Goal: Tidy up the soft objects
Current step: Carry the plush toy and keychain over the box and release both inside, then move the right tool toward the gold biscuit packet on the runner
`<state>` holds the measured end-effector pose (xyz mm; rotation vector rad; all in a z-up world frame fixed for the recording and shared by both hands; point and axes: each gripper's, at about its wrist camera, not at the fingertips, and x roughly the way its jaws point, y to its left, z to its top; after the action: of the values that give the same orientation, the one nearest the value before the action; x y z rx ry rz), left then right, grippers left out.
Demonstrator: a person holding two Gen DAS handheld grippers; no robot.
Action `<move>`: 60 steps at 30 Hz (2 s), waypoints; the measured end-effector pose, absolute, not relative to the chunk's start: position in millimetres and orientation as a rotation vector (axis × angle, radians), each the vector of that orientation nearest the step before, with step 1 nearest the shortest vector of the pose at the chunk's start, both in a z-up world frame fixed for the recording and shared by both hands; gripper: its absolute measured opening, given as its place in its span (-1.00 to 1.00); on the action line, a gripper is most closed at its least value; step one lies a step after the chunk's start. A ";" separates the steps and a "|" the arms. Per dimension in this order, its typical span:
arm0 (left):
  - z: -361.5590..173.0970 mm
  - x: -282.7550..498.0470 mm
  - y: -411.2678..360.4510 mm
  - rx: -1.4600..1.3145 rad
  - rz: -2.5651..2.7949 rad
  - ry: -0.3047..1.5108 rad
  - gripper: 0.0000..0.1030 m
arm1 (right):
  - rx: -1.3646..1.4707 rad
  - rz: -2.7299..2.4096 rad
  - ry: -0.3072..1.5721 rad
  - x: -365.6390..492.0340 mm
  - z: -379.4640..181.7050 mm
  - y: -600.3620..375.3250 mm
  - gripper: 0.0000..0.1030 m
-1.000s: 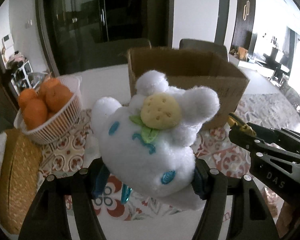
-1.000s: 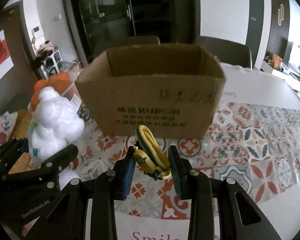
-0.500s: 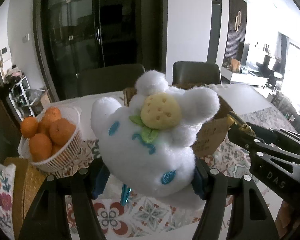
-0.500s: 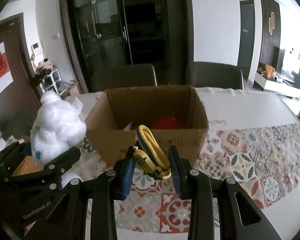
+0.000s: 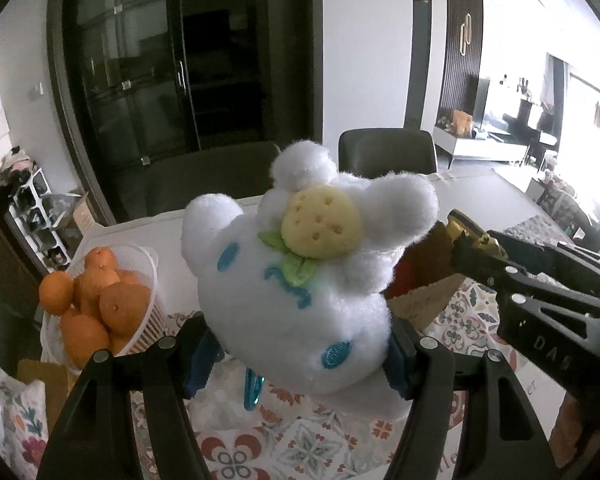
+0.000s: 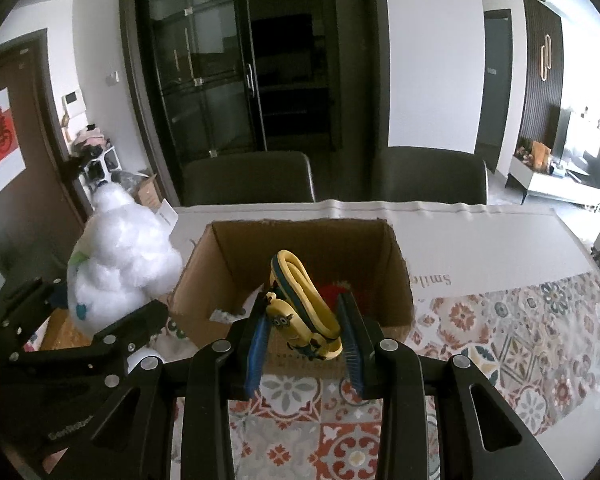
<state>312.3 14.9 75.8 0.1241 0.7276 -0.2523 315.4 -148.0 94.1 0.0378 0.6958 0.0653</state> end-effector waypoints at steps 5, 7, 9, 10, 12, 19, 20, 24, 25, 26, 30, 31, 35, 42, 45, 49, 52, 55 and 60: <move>83.3 329.0 14.0 0.136 -0.260 0.741 0.32 | 0.029 0.068 0.710 334.4 102.0 -153.0 -0.33; 86.0 336.8 12.0 0.136 -0.256 0.745 0.32 | 0.026 0.076 0.723 342.7 103.9 -154.0 -0.33; 88.2 344.8 10.1 0.137 -0.258 0.749 0.32 | 0.039 0.093 0.739 353.9 104.7 -156.7 -0.33; 88.6 348.1 9.0 0.136 -0.254 0.754 0.32 | 0.044 0.094 0.746 358.5 104.1 -158.2 -0.33; 89.5 358.3 6.0 0.142 -0.254 0.763 0.32 | 0.053 0.103 0.766 369.9 102.5 -161.2 -0.33; 78.0 393.2 -3.0 0.141 -0.252 0.849 0.32 | 0.081 0.123 0.850 404.9 89.9 -170.5 -0.33; 75.1 398.5 -4.8 0.140 -0.254 0.868 0.32 | 0.089 0.123 0.867 411.4 86.2 -173.2 -0.33; 66.6 412.0 -12.4 0.151 -0.249 0.914 0.33 | 0.102 0.117 0.915 427.2 73.7 -178.7 -0.33; 64.5 415.5 -14.1 0.152 -0.247 0.923 0.33 | 0.103 0.114 0.921 431.2 70.8 -180.2 -0.33; 62.8 418.9 -15.7 0.148 -0.247 0.931 0.35 | 0.104 0.110 0.932 435.7 67.2 -181.6 -0.33; 54.7 425.5 -26.0 0.191 -0.215 0.945 0.52 | 0.120 0.093 0.960 447.9 57.3 -189.8 -0.27; 54.3 426.0 -27.0 0.202 -0.197 0.941 0.69 | 0.132 0.080 0.965 449.1 55.4 -193.7 -0.25; 56.7 415.1 -30.6 0.251 -0.154 0.901 0.79 | 0.143 0.027 0.977 447.1 51.5 -205.2 -0.24; 71.3 389.4 -22.6 0.233 -0.117 0.840 0.84 | 0.146 -0.025 0.946 425.8 62.0 -209.1 -0.20; 78.1 377.2 -18.2 0.216 -0.109 0.810 0.87 | 0.115 -0.040 0.897 408.1 74.0 -202.3 -0.01; 85.2 355.3 -11.3 0.194 -0.081 0.777 0.88 | 0.064 -0.073 0.839 379.3 88.7 -192.8 0.07; 91.7 334.7 -5.5 0.189 -0.032 0.723 0.89 | 0.048 -0.090 0.812 360.3 95.9 -189.5 0.16; 97.0 312.4 -0.8 0.173 -0.018 0.686 0.94 | 0.026 -0.092 0.782 339.2 101.7 -184.9 0.20; 102.9 272.7 7.2 0.151 0.014 0.620 1.00 | 0.006 -0.109 0.746 304.8 109.6 -179.8 0.34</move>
<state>272.7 7.2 102.9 0.1507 0.6204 0.0136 304.8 -179.8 109.6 0.0062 0.7458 -0.1095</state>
